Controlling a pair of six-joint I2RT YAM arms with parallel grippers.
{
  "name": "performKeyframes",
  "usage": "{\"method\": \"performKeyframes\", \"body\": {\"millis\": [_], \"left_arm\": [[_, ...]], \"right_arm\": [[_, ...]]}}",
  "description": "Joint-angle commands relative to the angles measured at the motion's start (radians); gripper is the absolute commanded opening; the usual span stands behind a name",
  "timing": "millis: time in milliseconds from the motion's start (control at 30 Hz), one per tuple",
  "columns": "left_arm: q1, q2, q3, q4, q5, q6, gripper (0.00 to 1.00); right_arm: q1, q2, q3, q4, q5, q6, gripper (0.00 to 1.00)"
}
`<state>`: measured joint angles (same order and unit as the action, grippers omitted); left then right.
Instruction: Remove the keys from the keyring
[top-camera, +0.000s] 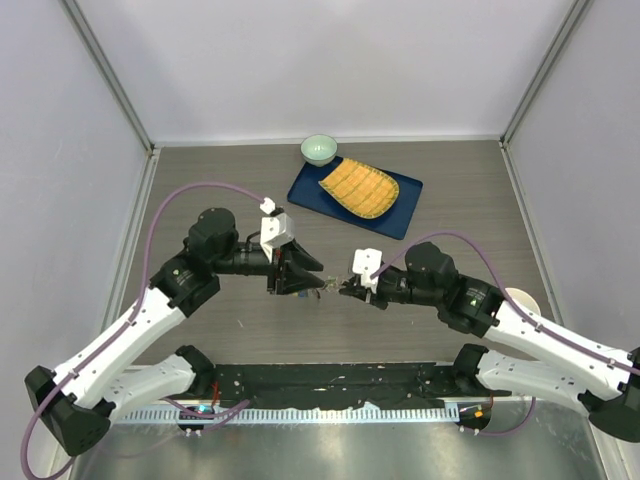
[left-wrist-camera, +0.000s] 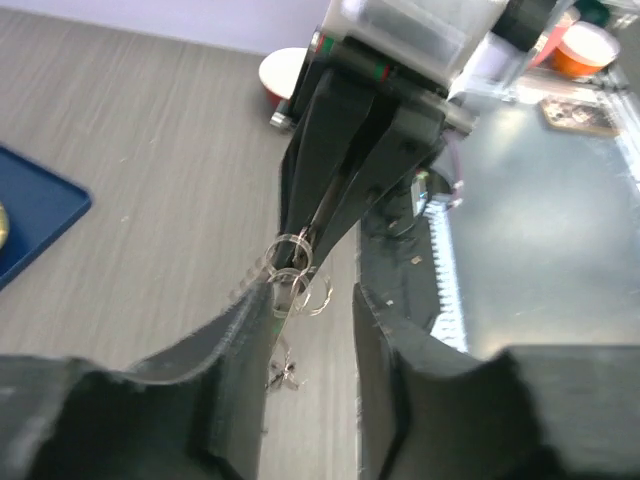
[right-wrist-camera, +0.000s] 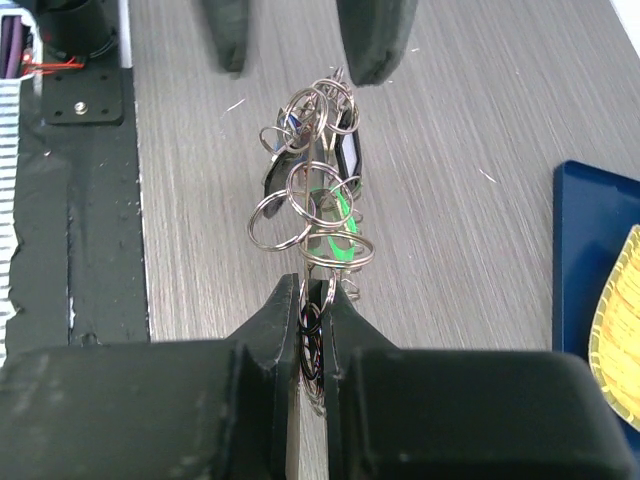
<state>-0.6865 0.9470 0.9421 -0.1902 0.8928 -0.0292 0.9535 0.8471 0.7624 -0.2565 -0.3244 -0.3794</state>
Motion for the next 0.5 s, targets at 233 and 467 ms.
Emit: {"method": "performKeyframes", "body": {"millis": [233,467], "left_arm": [[-0.065,-0.206,-0.140,0.061,-0.452,0.253,0.52],[-0.116,-0.171,-0.137,0.064,-0.506,0.426,0.45]], "right_arm": [[0.002,0.078,0.107,0.123,0.070,0.215,0.01],[0.001,0.102,0.109,0.145,0.073,0.257,0.01]]}}
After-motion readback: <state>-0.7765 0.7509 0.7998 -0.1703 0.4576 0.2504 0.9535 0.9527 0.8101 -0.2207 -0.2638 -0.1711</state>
